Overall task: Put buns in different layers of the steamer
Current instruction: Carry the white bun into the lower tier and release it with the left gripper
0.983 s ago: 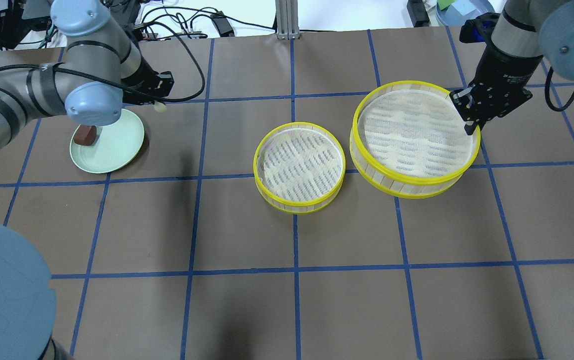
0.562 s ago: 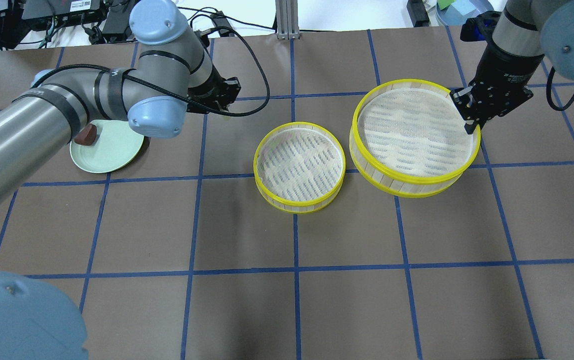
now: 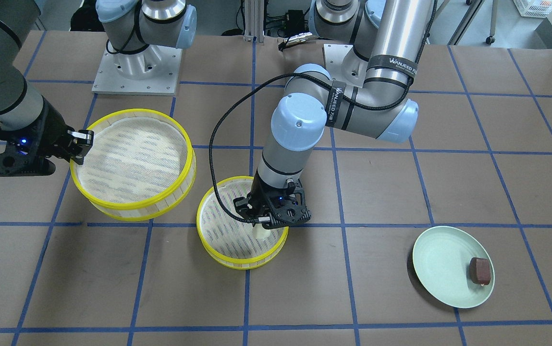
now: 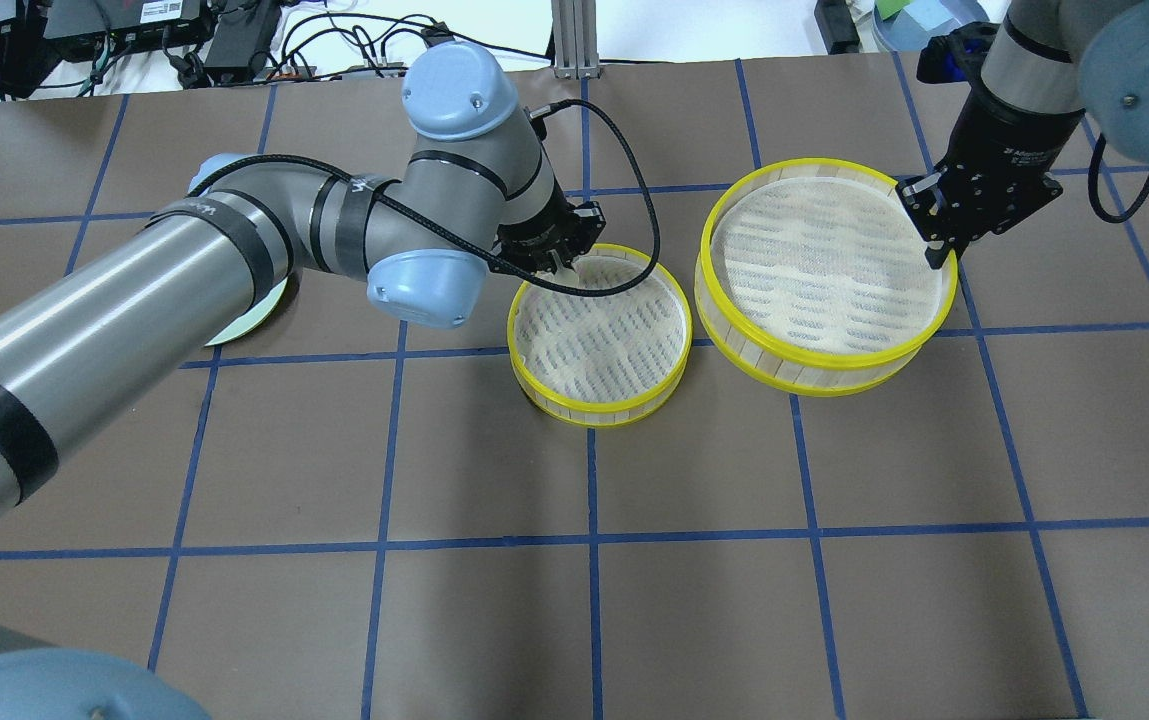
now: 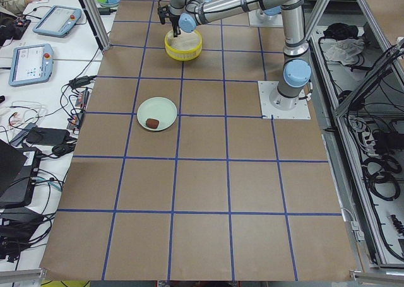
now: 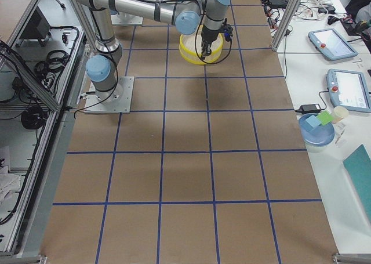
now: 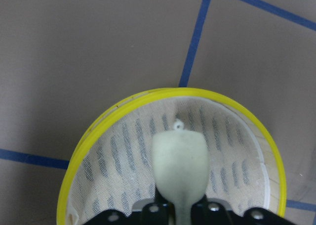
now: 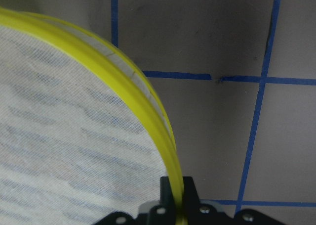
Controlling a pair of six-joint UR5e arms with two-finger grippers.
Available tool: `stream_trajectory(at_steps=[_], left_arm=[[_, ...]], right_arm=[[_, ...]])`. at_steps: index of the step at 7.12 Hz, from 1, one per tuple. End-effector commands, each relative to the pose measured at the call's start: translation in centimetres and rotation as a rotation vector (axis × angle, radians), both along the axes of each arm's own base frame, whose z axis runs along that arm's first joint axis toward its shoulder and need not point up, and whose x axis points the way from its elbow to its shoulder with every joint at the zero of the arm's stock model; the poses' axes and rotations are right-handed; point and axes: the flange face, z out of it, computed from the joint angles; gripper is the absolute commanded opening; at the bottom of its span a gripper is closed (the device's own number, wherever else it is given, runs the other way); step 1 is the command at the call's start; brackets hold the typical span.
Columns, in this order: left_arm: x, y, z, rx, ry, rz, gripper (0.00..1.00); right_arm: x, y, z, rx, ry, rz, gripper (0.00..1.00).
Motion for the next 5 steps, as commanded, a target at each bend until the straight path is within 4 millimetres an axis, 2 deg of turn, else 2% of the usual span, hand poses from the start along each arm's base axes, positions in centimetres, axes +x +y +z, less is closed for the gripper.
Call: stream_trajectory(at_steps=[1,3,5], left_arm=[[-1.17,1.07,0.16,0.021,0.037,-0.017,1.0],[-0.98,1.37,0.15,0.052,0.027,-0.021,1.0],[-0.94,1.49,0.96,0.039,0.03,-0.026,1.0]], right_arm=[[0.15,0.02,-0.02,0.0,0.001,0.001,0.0],[0.25,0.05,-0.03,0.002,0.0,-0.003,0.0],[0.26,0.03,-0.02,0.0,-0.001,-0.004,0.0]])
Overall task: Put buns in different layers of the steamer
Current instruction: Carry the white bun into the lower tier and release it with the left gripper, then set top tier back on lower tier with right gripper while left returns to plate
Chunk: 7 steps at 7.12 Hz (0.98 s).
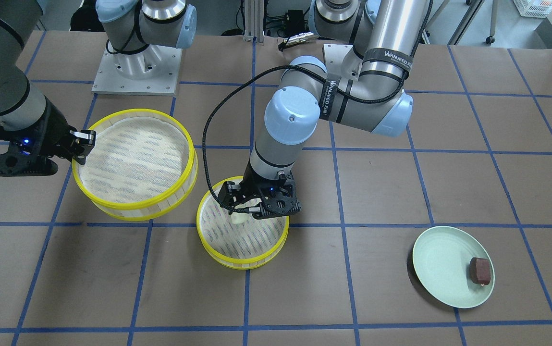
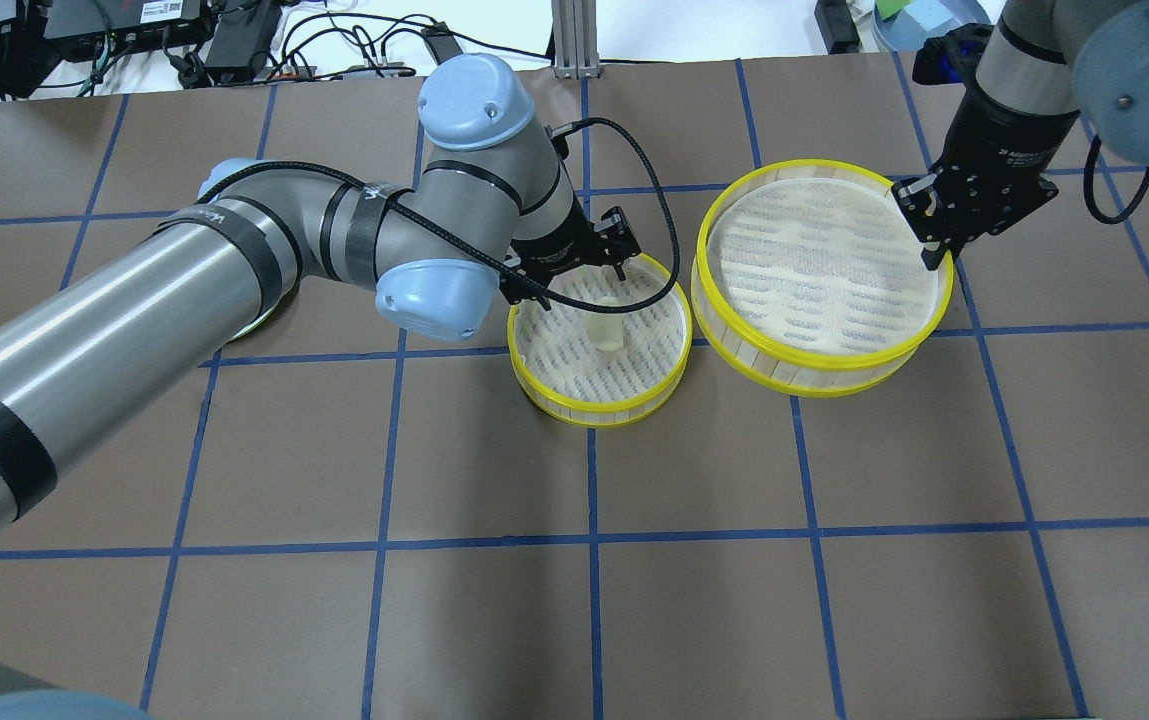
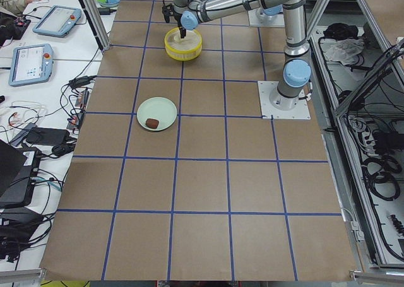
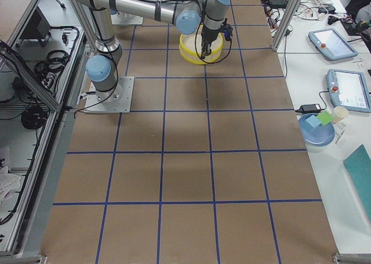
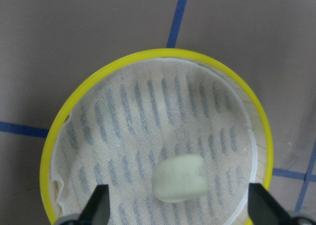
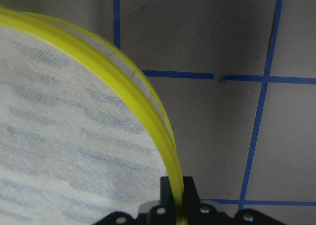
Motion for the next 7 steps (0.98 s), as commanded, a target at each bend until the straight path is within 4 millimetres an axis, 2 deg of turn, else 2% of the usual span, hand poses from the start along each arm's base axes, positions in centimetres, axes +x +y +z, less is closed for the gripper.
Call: stream_trajectory(at_steps=[1,2,3,4,5,7], left_arm=[[0.7,-0.4,0.9,-0.008,-0.007,-0.002,1.0],[3.6,-1.6,1.7,0.031,-0.018,0.032,1.0],[8.4,-3.6,3.0,0.008,-0.023,0.032,1.0],[12.7,-4.9,4.4,-0.039,-0.058,-0.038,1.0],[17.7,-5.9,4.9,-0.054,-0.123,-0.078,1.0],[26.8,-7.2,5.1,-0.059,-0.289,-0.206,1.0]], right_arm=[[0.3,-0.2,-0.4,0.006,-0.004,0.003,0.0],[1.3,-0.5,-1.2,0.01,-0.003,-0.003,0.0],[3.9,-1.3,-2.8,0.011,0.007,-0.018,0.0],[7.6,-1.9,-3.8,-0.021,0.015,-0.015,0.0],[10.7,-2.2,-5.8,-0.015,0.029,-0.071,0.0],[16.5,-2.3,-8.2,-0.04,0.013,-0.108,0.0]])
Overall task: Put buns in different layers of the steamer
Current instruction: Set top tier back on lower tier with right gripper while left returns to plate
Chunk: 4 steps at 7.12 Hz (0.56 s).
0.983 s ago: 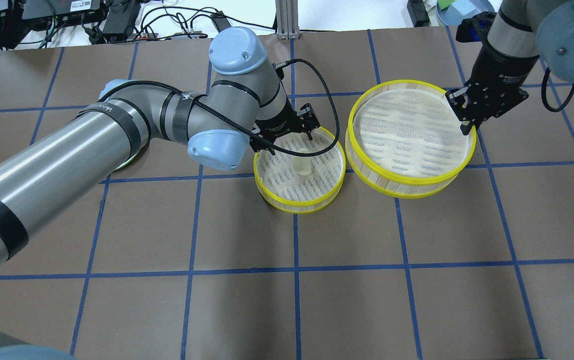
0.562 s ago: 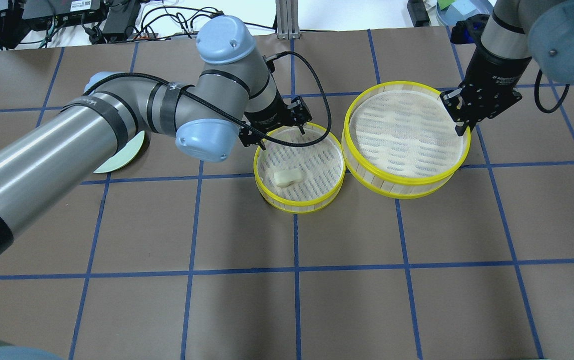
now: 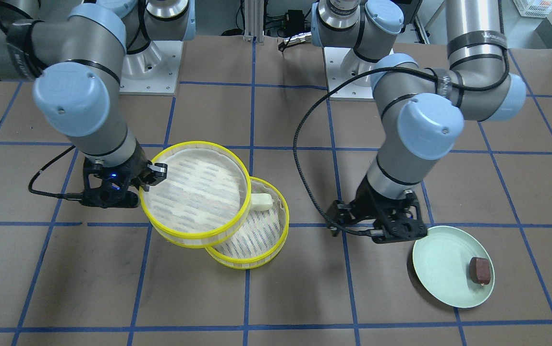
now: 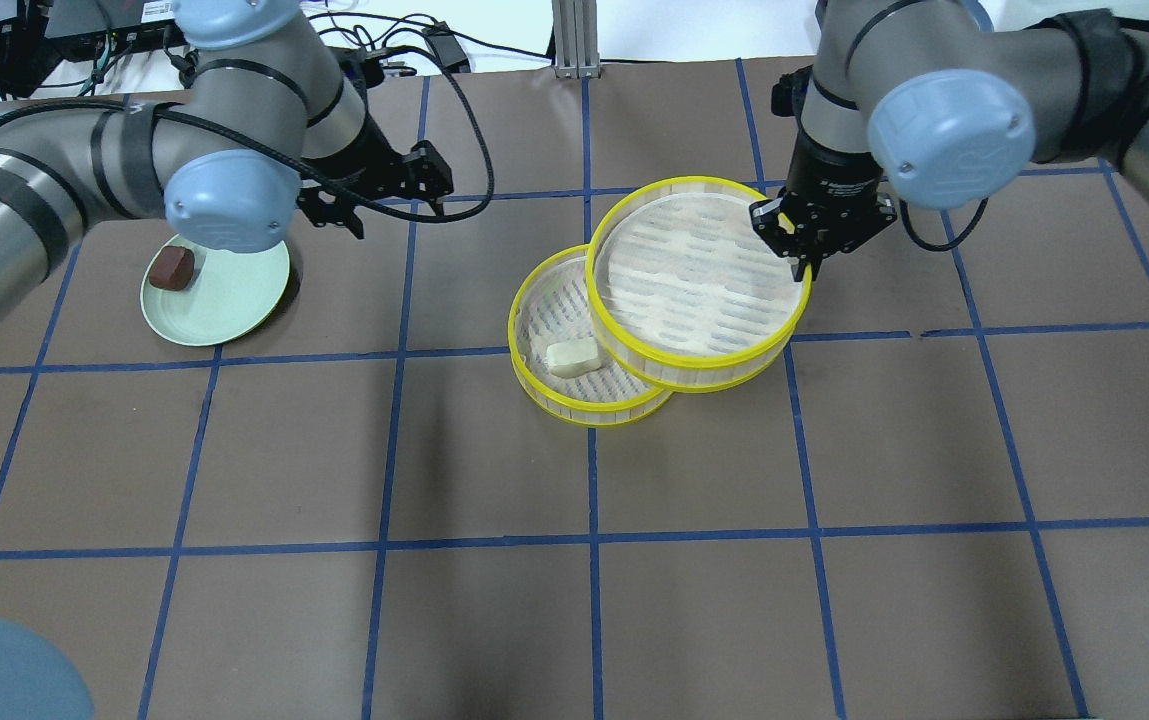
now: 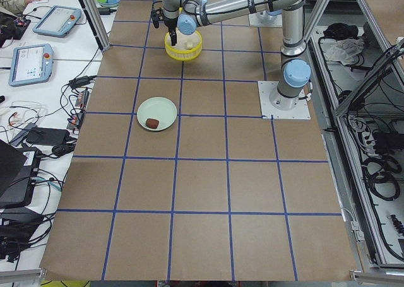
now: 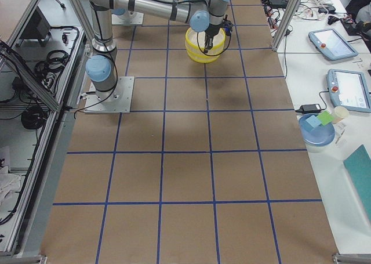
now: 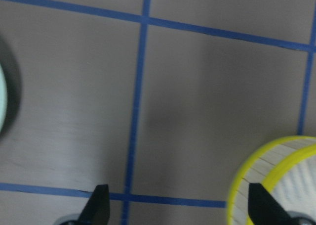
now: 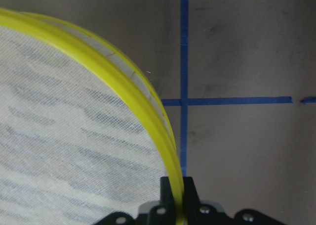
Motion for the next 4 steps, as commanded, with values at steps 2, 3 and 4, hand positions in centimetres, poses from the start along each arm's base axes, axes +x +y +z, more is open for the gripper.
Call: stream_trajectory(at_steps=[2,3,4], left_arm=[[11.6,-0.9,-1.6,0.048,-0.178,-0.121,1.0],[14.9,-1.1,-2.7,0.075,-0.178,-0.149,1.0],[18.1,-1.1,-3.9,0.099,-0.177,-0.19,1.0]], right_arm=[[6.9,0.0,-4.2,-0.012,-0.008,-0.051,0.0],[7.1,-0.2,-4.8,-0.011,-0.006,-0.046,0.0],[7.1,-0.3,-4.8,-0.013,-0.007,-0.046,0.0]])
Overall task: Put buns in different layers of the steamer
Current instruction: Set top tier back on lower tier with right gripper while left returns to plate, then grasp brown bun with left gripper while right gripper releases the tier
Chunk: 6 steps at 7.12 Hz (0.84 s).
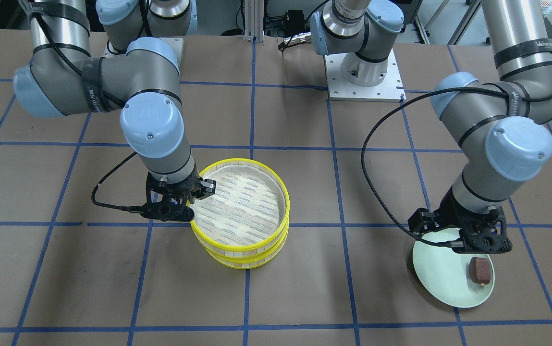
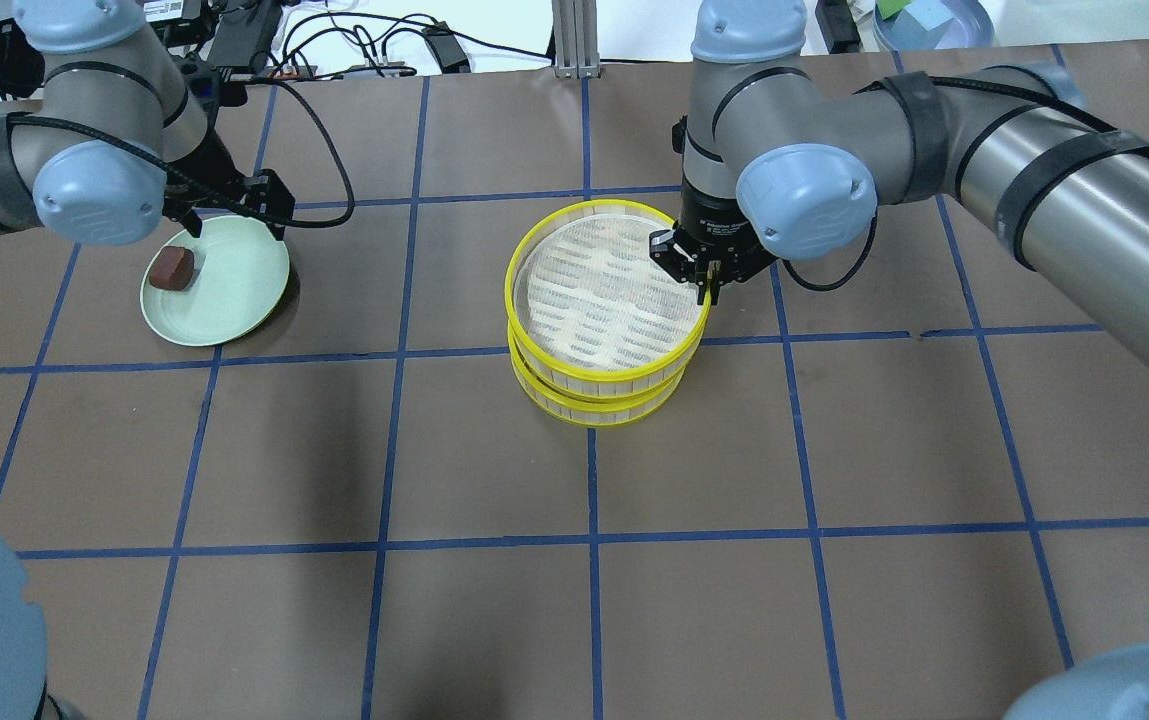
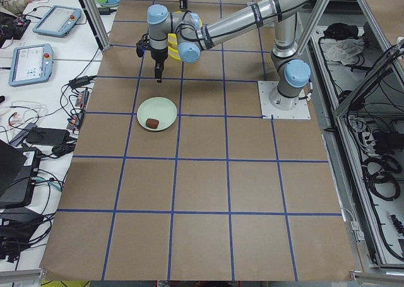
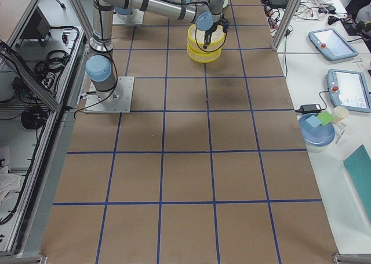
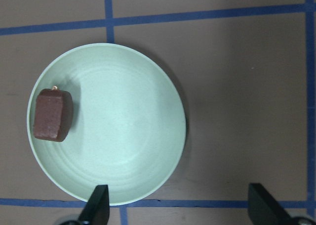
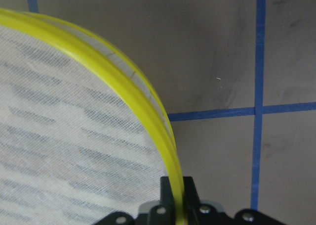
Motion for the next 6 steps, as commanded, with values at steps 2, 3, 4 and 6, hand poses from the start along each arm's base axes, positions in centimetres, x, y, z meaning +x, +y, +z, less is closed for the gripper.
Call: stream_trajectory(at_steps=[2,3,4,6], left_arm=[[9.2,-0.6,-5.1,0.073,-0.003,-0.095,1.0],[11.0,-1.1,-6.7,0.069,-0.026,-0.148,1.0],[12.1,-1.8,-8.0,0.051,-0.038,-0.179,1.0],[13.6,-2.4,-10.4,0.055,-0.035,-0.21,1.0]], right_arm=[[0.4,-0.1,-1.4,0.009,0.004,0.001,0.0],[0.4,-0.2,-1.5,0.003,0.002,0.001,0.0],[0.4,-0.2,-1.6,0.004,0.003,0.001,0.0],[0.3,0.1,-2.0,0.012,0.001,-0.001,0.0]])
